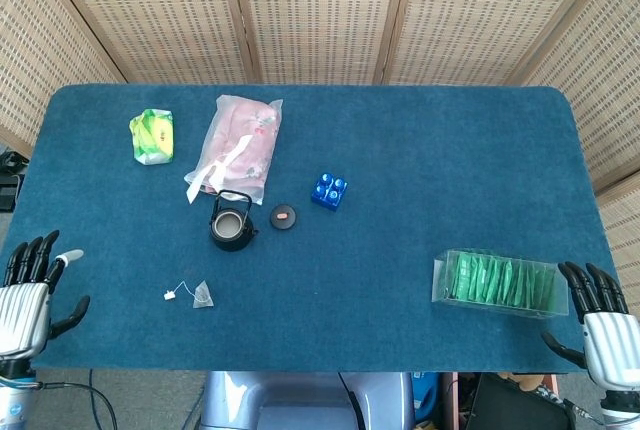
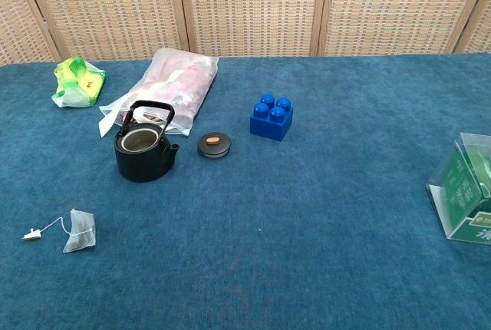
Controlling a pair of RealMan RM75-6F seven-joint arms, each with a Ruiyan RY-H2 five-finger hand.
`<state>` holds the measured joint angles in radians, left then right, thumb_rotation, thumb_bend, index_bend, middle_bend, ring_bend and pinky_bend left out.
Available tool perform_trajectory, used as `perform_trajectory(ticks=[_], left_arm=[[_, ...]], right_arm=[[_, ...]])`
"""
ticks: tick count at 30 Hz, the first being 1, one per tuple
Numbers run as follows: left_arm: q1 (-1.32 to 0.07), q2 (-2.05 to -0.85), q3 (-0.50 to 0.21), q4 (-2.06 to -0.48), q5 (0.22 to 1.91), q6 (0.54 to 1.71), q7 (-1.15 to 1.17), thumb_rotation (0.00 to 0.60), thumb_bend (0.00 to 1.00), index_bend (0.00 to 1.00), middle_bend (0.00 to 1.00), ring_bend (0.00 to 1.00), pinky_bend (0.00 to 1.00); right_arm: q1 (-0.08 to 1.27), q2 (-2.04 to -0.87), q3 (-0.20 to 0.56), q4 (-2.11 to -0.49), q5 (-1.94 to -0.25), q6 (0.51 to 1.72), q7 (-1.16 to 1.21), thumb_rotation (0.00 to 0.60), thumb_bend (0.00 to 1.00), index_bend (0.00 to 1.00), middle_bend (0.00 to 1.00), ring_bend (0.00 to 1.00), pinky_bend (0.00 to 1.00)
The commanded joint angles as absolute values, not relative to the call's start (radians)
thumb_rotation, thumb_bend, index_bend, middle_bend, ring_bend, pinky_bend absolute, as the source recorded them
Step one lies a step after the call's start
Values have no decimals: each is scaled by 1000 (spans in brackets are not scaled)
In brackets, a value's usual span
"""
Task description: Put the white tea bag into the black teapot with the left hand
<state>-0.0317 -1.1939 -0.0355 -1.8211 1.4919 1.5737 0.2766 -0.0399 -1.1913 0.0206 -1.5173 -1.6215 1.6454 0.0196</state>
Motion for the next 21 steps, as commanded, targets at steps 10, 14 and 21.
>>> perform_trajectory(ticks=[10,14,21], left_arm=[[-69,-1185,-38,-1821,1454,1490,322,600,319,245,21,0,0],[-95,-1194,-36,-1818,1435,1435,340,600,319,268,7,0,0],[-149,-1241,-35,-1786,1388,1332,380,600,325,339,0,0,0]], right_arm=[[-42,-1193,20,-1510,-1621,1647,27,600,8,118,197,83,157],[-44,-1194,19,-1509,-1621,1648,27,600,8,118,197,83,157],[-48,-1192,19,-1511,-1617,1651,24,600,8,118,197,83,157]])
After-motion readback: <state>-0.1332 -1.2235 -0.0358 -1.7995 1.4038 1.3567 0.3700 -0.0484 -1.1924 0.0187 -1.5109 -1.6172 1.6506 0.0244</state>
